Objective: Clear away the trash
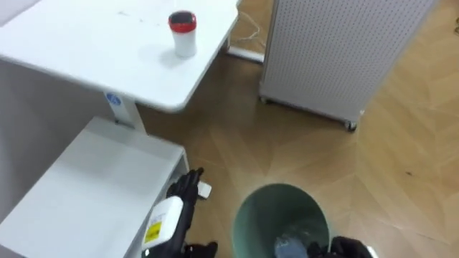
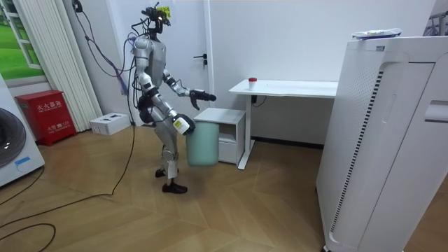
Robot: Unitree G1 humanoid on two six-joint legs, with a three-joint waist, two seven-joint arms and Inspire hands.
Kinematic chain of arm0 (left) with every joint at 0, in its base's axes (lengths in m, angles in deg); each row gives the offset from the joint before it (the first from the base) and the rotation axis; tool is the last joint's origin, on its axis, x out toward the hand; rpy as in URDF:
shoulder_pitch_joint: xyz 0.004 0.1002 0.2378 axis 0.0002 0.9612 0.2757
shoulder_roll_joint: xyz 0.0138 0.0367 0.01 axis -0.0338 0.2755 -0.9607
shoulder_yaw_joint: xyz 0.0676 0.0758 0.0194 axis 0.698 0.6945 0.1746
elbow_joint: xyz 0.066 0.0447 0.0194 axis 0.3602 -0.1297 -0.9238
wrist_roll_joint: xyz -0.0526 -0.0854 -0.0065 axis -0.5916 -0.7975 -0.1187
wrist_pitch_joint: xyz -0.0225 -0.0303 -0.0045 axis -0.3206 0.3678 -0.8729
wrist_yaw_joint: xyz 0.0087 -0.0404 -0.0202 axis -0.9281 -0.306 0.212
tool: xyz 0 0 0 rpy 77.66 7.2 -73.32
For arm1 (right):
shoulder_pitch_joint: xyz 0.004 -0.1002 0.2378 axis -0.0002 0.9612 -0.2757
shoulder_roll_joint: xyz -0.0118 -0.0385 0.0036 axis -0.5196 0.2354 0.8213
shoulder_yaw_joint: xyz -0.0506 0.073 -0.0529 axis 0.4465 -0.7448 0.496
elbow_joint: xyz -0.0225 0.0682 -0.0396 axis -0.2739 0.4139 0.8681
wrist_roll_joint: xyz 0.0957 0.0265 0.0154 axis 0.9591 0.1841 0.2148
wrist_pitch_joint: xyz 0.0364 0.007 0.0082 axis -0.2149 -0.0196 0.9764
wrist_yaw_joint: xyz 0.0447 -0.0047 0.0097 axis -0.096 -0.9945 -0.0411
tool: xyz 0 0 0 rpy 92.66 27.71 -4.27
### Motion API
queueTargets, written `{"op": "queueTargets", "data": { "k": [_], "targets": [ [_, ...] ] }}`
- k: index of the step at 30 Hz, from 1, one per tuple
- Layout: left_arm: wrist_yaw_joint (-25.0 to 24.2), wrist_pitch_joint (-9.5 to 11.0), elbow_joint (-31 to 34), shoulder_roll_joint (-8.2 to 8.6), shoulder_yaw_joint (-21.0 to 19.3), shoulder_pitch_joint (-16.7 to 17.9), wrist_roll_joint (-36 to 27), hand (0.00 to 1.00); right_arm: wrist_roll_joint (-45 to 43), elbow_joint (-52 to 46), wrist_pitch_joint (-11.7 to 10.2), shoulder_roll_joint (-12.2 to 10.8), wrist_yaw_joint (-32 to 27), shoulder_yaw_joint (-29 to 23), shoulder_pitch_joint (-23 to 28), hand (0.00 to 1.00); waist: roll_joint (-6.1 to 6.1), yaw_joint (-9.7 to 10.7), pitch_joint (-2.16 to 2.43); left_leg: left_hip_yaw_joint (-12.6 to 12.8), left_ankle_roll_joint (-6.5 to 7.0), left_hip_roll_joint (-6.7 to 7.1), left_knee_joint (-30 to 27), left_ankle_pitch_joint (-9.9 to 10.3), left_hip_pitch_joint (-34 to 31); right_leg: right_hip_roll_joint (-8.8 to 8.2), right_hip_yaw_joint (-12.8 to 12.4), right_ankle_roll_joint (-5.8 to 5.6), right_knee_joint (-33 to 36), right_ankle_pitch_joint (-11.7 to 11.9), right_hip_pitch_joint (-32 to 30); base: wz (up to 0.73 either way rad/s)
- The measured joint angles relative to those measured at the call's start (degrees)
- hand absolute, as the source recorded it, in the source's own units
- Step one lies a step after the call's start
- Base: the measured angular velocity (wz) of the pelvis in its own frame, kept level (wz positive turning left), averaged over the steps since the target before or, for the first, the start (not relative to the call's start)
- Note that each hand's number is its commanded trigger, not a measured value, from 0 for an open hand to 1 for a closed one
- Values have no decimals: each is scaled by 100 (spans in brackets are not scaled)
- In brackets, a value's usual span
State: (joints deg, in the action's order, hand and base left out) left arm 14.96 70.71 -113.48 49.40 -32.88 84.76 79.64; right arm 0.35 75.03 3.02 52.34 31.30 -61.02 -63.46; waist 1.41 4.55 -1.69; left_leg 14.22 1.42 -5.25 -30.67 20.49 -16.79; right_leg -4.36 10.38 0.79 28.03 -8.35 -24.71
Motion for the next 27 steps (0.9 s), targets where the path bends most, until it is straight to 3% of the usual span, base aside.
{"op": "queueTargets", "data": {
  "k": [3,9,12,20,24,27],
  "targets": [
    [-1,31,501,-53,-148,283,154,0,-60,-30,-35,0,9,-211,289,100,7,13,71,-7,-41,-1,337,-60,505,47,62,-17,-285,2,498,1],
    [-14,108,1532,-204,-535,776,131,0,-367,-176,-89,114,-9,-541,545,100,28,17,93,-32,-97,-1,804,-158,1165,112,80,-38,-631,-4,1098,1],
    [-11,195,1731,-245,-621,967,7,0,-342,-216,-107,123,-36,-606,702,100,47,22,102,-38,-149,-6,1019,-190,1544,150,88,-49,-798,-12,1468,0],
    [-2,394,2126,-244,-693,982,-100,0,-420,-212,-151,124,-30,-710,846,100,50,32,102,-48,-163,3,1232,-234,1928,167,95,-70,-930,-26,1839,1],
    [73,606,2460,-246,-1179,989,-322,0,-623,-279,-152,124,6,-893,883,100,44,15,105,-45,-166,5,1288,-239,2053,225,62,-74,-929,-29,1887,-6],
    [157,628,2474,-238,-1419,997,-448,0,-621,-329,-152,126,20,-902,929,100,40,-20,106,-42,-184,2,1296,-250,2092,268,2,-66,-941,-27,1883,-9]
  ]
}}
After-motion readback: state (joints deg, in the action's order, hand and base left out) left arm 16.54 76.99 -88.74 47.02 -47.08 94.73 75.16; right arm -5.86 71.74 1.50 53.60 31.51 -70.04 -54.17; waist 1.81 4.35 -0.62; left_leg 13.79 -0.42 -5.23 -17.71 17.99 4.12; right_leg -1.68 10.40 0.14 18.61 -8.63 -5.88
